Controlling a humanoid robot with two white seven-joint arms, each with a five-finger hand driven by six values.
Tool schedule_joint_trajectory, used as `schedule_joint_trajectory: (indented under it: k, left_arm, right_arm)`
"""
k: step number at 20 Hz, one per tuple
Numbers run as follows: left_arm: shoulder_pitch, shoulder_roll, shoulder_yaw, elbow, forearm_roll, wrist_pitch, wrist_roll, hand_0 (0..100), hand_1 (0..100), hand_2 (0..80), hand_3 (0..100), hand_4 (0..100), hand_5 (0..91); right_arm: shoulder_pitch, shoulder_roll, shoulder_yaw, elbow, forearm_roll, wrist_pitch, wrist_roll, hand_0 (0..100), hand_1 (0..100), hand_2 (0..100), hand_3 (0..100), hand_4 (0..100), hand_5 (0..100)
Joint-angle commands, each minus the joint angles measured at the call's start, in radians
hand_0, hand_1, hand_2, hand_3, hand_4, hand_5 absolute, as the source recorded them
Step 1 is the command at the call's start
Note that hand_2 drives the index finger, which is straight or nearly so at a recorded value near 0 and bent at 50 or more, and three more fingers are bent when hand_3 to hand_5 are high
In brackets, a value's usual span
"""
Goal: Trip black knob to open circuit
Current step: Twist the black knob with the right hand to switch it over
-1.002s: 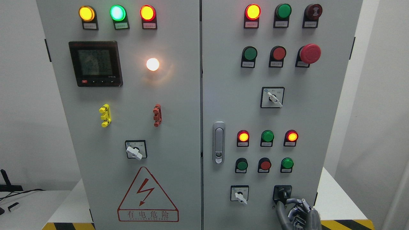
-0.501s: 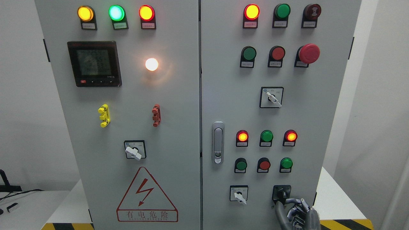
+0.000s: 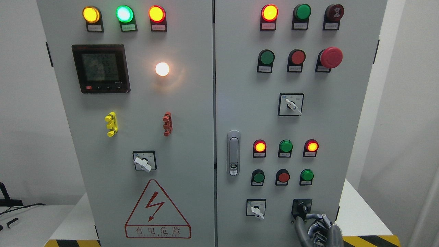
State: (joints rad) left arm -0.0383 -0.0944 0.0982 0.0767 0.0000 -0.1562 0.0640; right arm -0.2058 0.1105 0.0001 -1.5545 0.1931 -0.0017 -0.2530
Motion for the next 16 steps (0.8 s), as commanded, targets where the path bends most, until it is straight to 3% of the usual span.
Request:
schedule_joint_trajectory:
  k: [1, 16]
  left_arm:
    - [0.000, 0.001, 0.000, 0.000, 0.005, 0.000, 0.000, 12, 39, 0.0, 0, 0, 0.0]
    - [0.000, -0.001, 0.000, 0.000, 0.005, 0.000, 0.000, 12, 39, 0.0, 0, 0, 0.0]
  right_arm:
    - [-0.001, 0.003, 0.018, 0.001, 0.000, 0.002, -0.005, 39, 70, 57, 92, 92, 100]
    - [-0.010, 0.003, 0.027, -0.001, 0.000, 0.002, -0.003, 39, 70, 56, 92, 93, 100]
